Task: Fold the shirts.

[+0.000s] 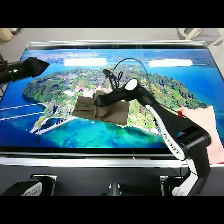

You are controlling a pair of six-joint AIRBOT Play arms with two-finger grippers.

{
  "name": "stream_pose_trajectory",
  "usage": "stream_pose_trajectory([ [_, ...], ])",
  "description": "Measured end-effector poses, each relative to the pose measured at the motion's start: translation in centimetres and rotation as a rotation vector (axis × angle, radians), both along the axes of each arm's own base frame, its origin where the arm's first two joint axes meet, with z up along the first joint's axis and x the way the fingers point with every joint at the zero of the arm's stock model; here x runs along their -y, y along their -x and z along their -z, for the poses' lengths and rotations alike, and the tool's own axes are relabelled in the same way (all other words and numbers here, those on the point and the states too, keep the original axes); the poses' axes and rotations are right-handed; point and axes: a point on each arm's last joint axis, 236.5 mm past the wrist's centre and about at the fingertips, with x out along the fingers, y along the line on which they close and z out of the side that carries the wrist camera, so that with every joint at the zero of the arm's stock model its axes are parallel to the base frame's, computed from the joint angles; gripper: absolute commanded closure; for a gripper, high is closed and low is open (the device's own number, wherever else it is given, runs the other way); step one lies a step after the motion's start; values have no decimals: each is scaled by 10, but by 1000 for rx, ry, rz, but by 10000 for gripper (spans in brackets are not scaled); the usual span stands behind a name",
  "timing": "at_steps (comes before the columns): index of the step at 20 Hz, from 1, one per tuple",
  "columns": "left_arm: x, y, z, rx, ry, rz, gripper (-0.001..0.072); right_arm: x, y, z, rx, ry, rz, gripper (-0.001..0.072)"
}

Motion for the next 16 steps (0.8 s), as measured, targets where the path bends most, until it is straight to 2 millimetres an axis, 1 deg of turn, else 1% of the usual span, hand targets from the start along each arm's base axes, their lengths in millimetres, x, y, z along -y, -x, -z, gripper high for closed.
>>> stream_pose_trajectory([
  [1, -3, 7, 4, -10, -7, -3, 683, -5, 2, 5, -10, -13, -4, 89],
  [2, -4, 12, 10, -24, -9, -2, 683, -6, 3, 8, -19, -18, -12, 89],
  [3, -5, 16, 17, -41, -13, -5, 682, -2, 1, 8, -21, -21, -14, 89],
  [4, -7, 19, 25, -58, -15, -8, 683, 7, -4, 5, -18, -20, -9, 89],
  [6, -9, 24, 38, -86, -20, -9, 682, 38, -12, -6, -6, 4, -12, 89],
  [7, -9, 26, 41, -94, -20, -9, 682, 62, -20, -11, 7, 37, 1, 89],
  [9, -11, 28, 47, -104, -27, -13, 683, 120, -32, -10, 5, 146, 39, 96],
  [10, -12, 28, 49, -106, -29, -13, 683, 150, -33, -4, -18, 216, 54, 97],
  [11, -11, 28, 50, -107, -31, -12, 683, 179, -29, 9, -61, 294, 69, 97],
  [12, -11, 29, 50, -107, -31, -12, 682, 201, -20, 23, -117, 360, 75, 97],
  [13, -12, 29, 51, -108, -33, -12, 683, 213, -13, 33, -161, 393, 80, 96],
  [14, -12, 29, 51, -108, -34, -13, 683, 217, -8, 42, -194, 399, 89, 96],
  [16, -12, 29, 52, -109, -35, -12, 683, 212, 1, 59, -255, 376, 94, 96],
])
